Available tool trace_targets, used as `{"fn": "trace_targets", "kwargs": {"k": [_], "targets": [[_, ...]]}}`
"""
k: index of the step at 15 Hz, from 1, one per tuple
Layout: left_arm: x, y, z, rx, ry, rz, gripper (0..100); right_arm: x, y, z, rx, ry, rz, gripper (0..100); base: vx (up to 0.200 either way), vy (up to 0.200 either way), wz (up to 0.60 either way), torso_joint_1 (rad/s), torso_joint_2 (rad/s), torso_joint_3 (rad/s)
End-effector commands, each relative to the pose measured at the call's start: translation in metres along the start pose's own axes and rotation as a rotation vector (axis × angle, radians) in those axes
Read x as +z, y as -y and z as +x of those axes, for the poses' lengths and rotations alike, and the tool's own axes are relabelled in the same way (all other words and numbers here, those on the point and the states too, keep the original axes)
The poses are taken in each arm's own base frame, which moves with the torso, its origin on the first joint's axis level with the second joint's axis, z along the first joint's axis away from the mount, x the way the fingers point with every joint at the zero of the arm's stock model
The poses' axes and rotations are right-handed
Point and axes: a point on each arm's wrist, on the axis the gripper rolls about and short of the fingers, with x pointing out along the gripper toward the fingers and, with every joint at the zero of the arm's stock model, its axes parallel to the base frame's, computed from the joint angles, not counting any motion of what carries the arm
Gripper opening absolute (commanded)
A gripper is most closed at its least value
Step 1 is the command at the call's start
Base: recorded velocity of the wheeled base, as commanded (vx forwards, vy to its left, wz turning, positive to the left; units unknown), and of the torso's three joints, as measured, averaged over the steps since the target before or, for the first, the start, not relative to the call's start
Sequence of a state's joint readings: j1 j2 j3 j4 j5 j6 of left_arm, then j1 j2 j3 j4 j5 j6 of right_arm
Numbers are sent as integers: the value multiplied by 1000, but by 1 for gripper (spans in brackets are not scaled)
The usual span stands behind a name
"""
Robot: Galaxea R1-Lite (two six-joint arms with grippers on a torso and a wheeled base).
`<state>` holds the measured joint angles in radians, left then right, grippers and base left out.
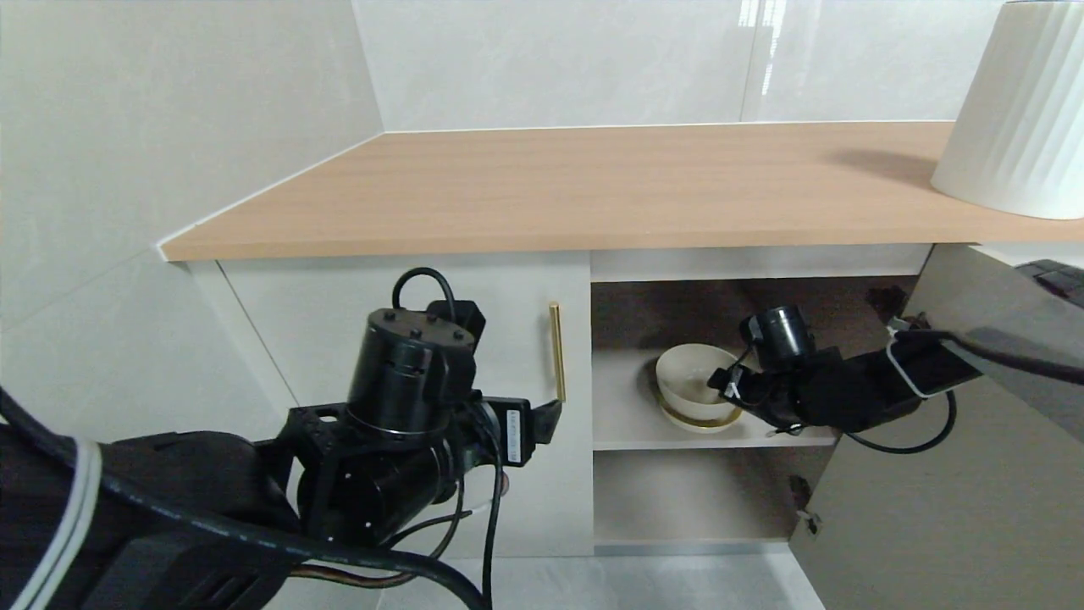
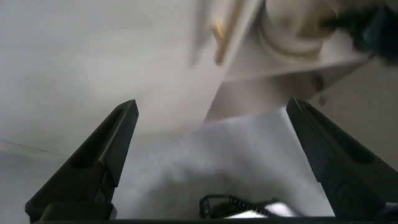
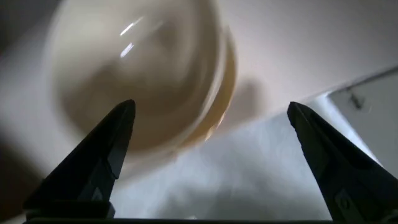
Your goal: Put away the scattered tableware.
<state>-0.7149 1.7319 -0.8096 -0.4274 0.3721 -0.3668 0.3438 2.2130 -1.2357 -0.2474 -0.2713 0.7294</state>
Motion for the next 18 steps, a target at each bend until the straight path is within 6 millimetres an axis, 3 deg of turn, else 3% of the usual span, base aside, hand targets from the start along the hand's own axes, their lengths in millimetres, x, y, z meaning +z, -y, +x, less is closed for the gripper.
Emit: {"fn": "trace_targets", "kwargs": {"k": [1, 2, 3, 4, 5, 8, 12, 18], "targets": [[21, -21, -23, 15, 59, -73, 100, 14, -1, -67, 83, -12, -42, 100, 0, 0, 0, 0, 0, 0], [23, -35, -39, -6, 54, -129, 100, 14, 1, -96, 113, -14, -88, 100, 0, 0, 0, 0, 0, 0], [23, -39, -50, -30, 49, -142, 100, 12, 3, -111, 128, -14, -107, 100, 0, 0, 0, 0, 0, 0], [25, -49, -80, -112, 48, -151, 100, -2, 11, -148, 162, -35, -163, 100, 0, 0, 0, 0, 0, 0], [21, -55, -100, -144, 31, -144, 100, -9, 20, -169, 181, -43, -211, 100, 0, 0, 0, 0, 0, 0], [12, -76, -117, -89, 2, -143, 100, -10, 33, -204, 203, -34, -246, 100, 0, 0, 0, 0, 0, 0], [-2, -84, -128, -69, -25, -132, 100, -18, 52, -223, 192, -63, -263, 100, 0, 0, 0, 0, 0, 0], [-6, -83, -125, -67, -61, -123, 100, -23, 48, -227, 215, -68, -285, 100, 0, 0, 0, 0, 0, 0]]}}
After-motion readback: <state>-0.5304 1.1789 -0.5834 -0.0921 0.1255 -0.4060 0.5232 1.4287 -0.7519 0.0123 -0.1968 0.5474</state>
